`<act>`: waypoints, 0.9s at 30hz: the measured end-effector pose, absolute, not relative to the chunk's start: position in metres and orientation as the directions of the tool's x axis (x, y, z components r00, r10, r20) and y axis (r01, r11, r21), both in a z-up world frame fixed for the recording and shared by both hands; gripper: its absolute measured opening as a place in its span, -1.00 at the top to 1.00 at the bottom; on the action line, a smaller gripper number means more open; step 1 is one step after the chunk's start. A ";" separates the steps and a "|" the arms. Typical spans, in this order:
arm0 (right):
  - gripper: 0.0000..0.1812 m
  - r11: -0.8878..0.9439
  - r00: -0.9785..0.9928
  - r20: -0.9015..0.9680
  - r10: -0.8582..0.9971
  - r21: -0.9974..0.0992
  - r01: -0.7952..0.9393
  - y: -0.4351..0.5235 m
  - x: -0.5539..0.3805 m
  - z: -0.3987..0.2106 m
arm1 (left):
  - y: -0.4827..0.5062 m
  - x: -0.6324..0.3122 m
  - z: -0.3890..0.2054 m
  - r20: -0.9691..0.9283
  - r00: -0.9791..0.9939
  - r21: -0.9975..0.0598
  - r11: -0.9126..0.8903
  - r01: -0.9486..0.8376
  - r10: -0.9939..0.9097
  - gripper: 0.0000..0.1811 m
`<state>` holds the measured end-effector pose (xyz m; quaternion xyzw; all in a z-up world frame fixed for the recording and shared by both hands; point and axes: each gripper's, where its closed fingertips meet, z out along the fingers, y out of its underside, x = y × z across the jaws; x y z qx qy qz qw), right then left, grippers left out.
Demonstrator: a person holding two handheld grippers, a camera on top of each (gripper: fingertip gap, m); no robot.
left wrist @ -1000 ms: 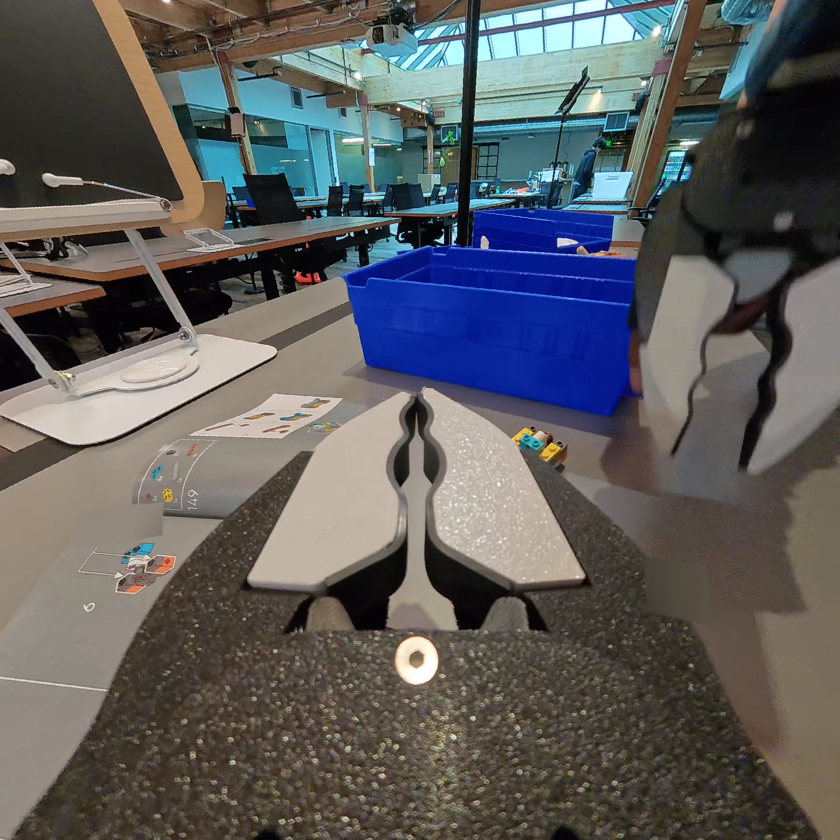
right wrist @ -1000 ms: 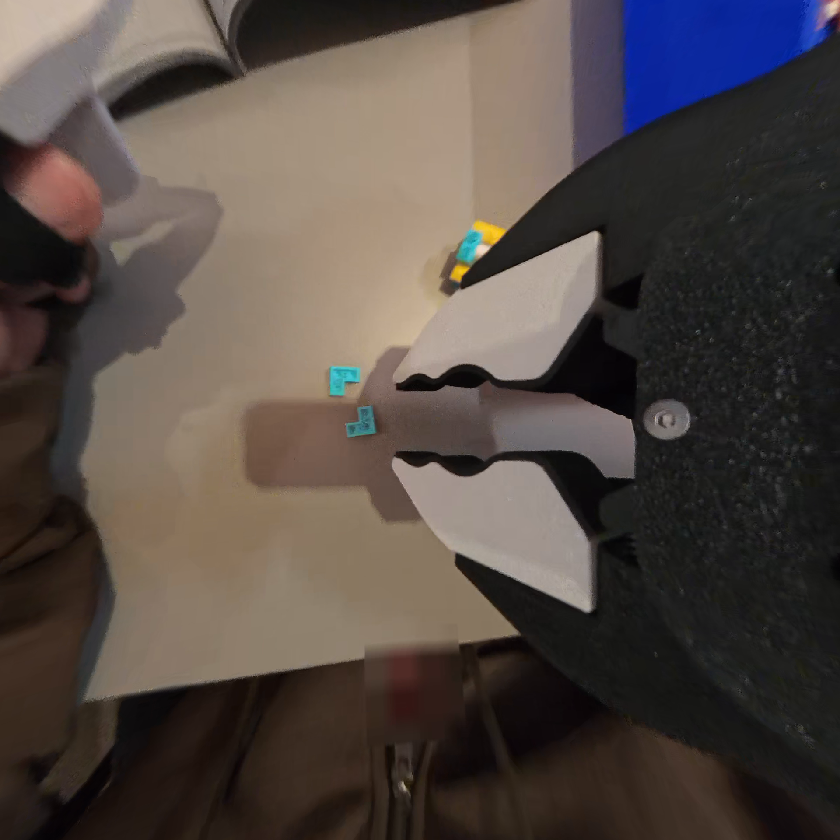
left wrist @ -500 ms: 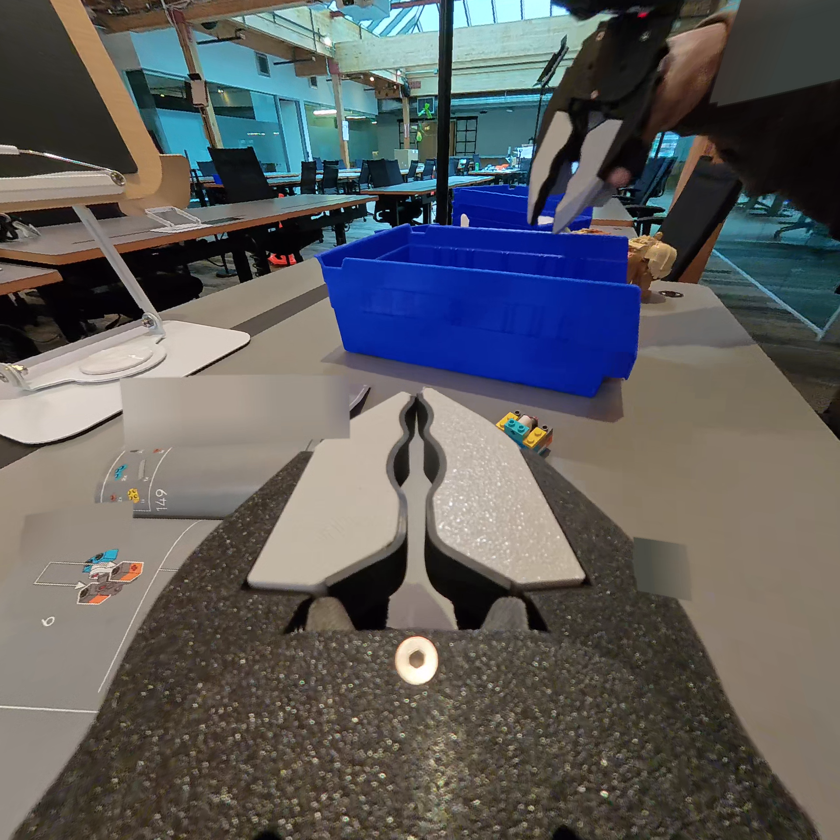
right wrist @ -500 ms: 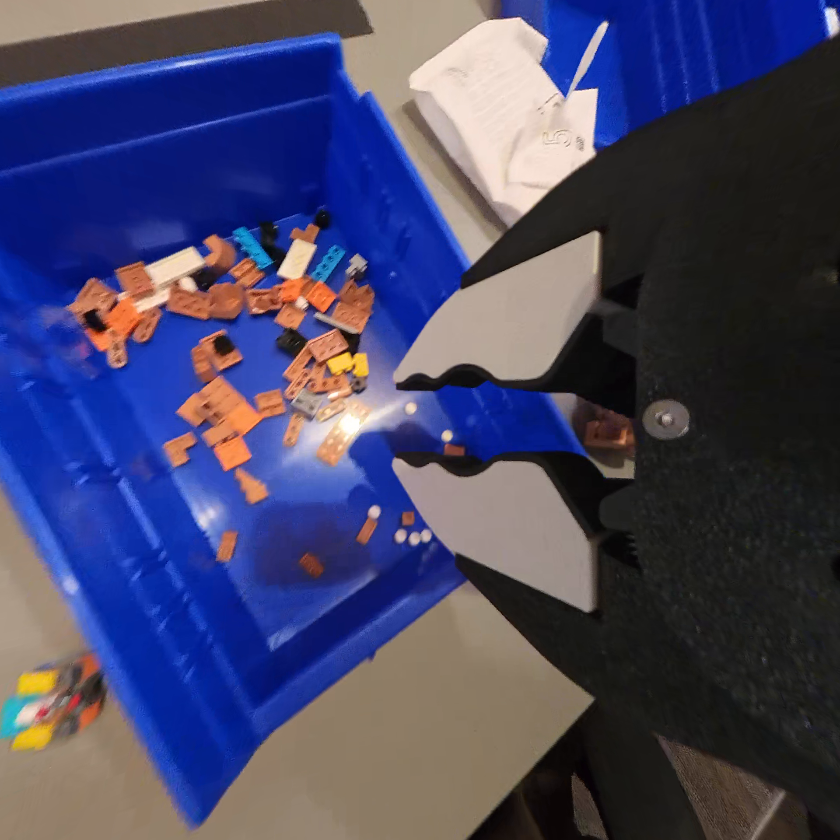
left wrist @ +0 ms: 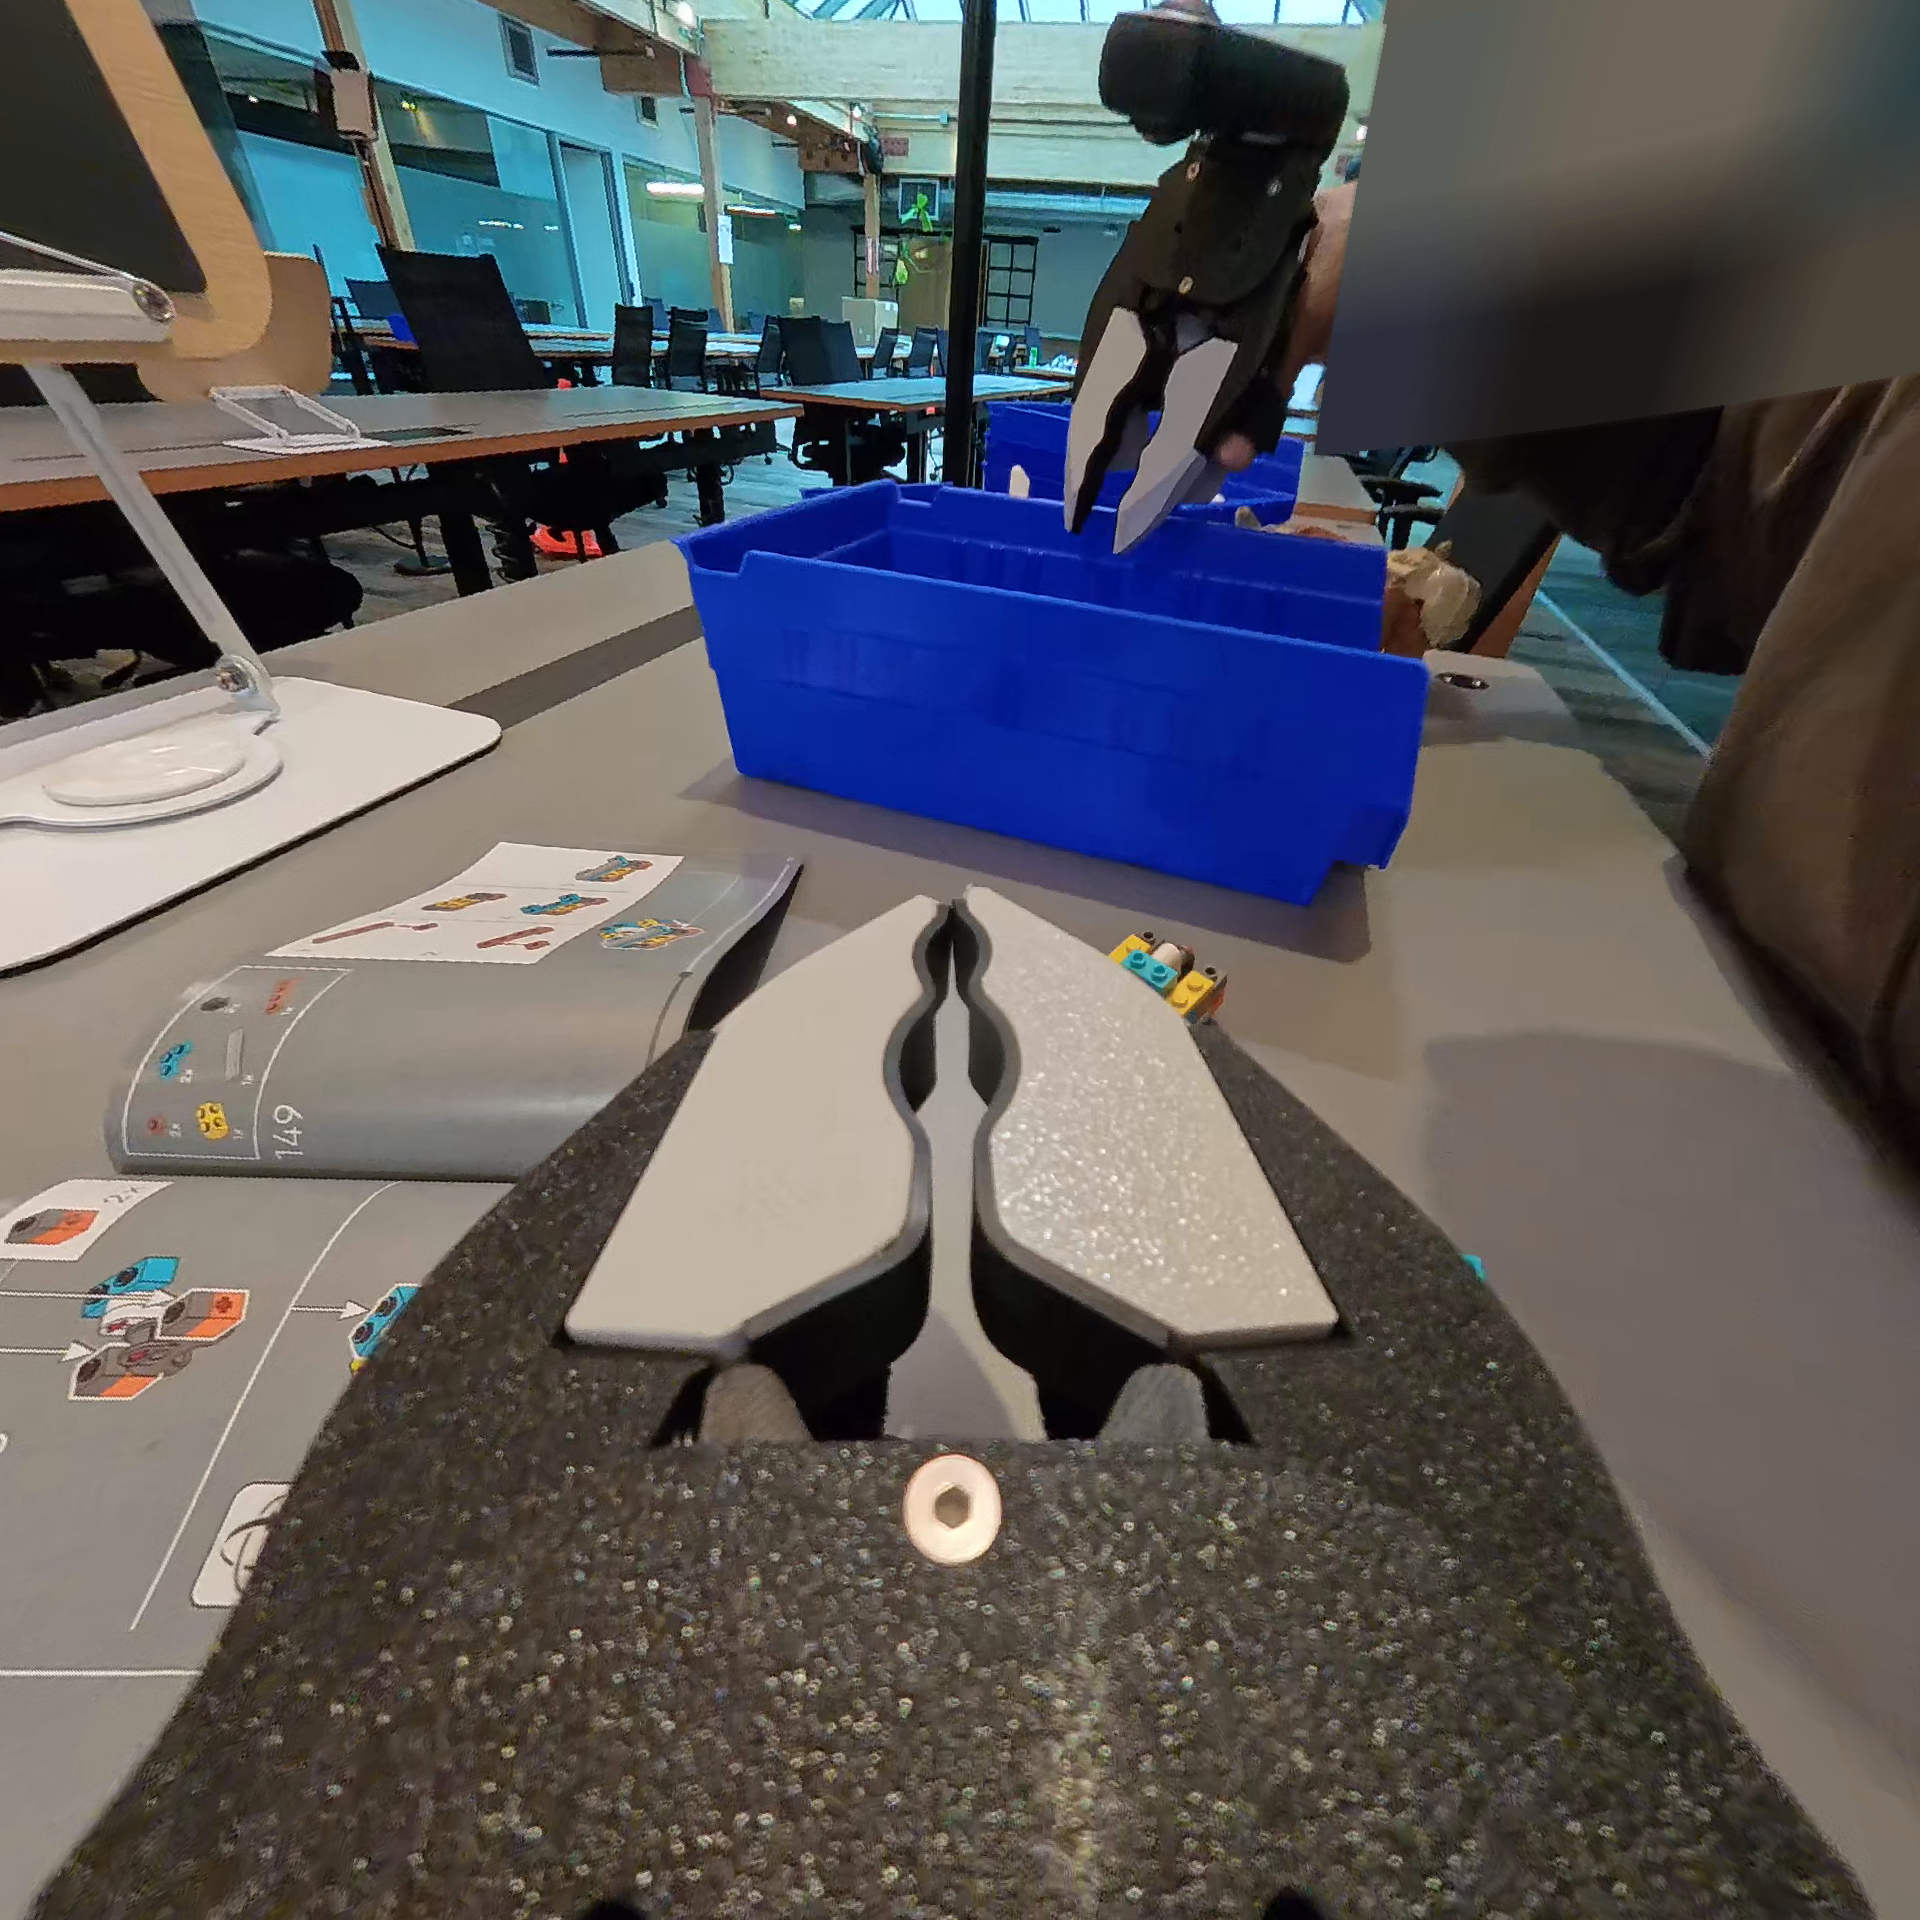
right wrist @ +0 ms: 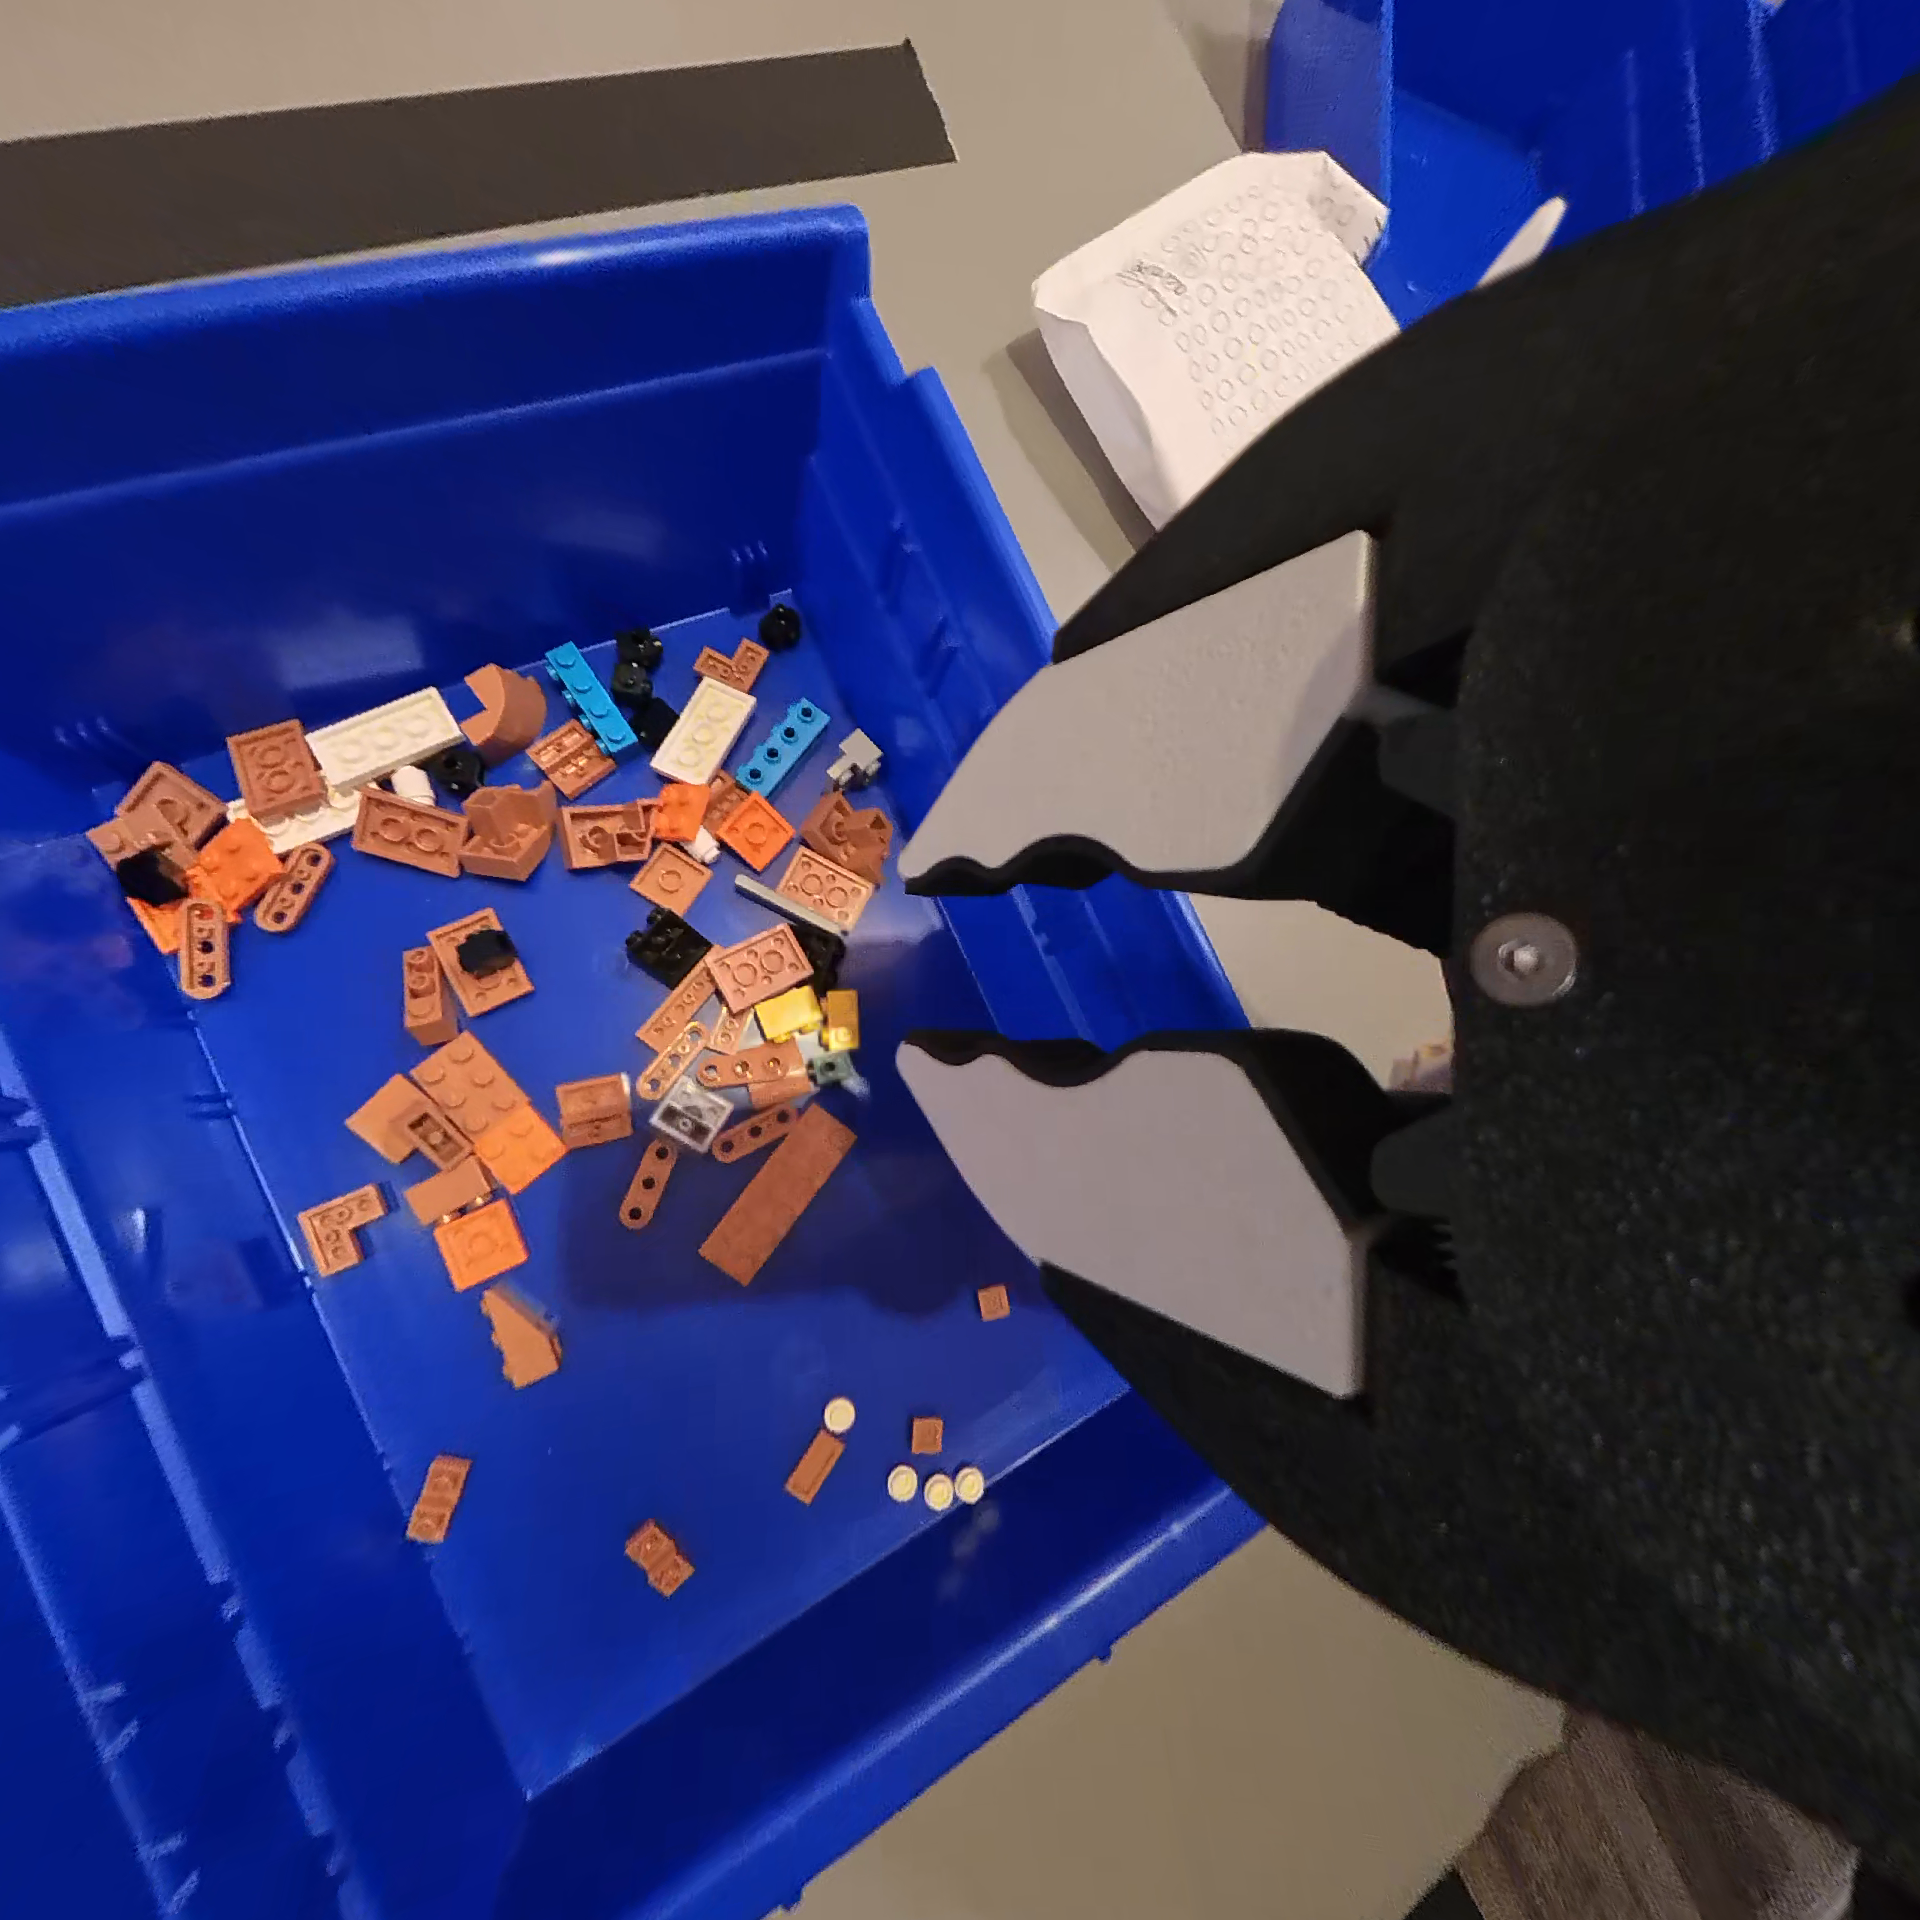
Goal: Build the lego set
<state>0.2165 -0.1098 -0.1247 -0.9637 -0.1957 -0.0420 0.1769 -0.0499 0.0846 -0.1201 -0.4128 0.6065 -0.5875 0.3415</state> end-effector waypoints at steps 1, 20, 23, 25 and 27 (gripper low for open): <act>0.73 -0.858 0.918 0.149 0.368 -0.327 0.397 -0.108 0.218 -0.125 | 0.086 -0.050 -0.119 0.086 -0.428 -0.994 -0.047 -0.100 -0.900 1.00; 0.74 -0.831 0.896 0.118 0.427 -0.339 0.441 -0.094 0.207 -0.138 | 0.089 -0.052 -0.117 0.126 -0.439 -0.991 -0.092 -0.098 -0.889 1.00; 0.74 -0.831 0.895 0.111 0.432 -0.337 0.443 -0.094 0.205 -0.140 | 0.089 -0.051 -0.117 0.124 -0.438 -0.991 -0.088 -0.101 -0.891 1.00; 0.74 -0.829 0.894 0.110 0.435 -0.339 0.445 -0.094 0.204 -0.141 | 0.089 -0.051 -0.118 0.122 -0.436 -0.991 -0.083 -0.107 -0.891 1.00; 0.74 -0.828 0.893 0.107 0.437 -0.341 0.446 -0.094 0.203 -0.141 | 0.087 -0.050 -0.120 0.118 -0.437 -0.990 -0.074 -0.116 -0.892 1.00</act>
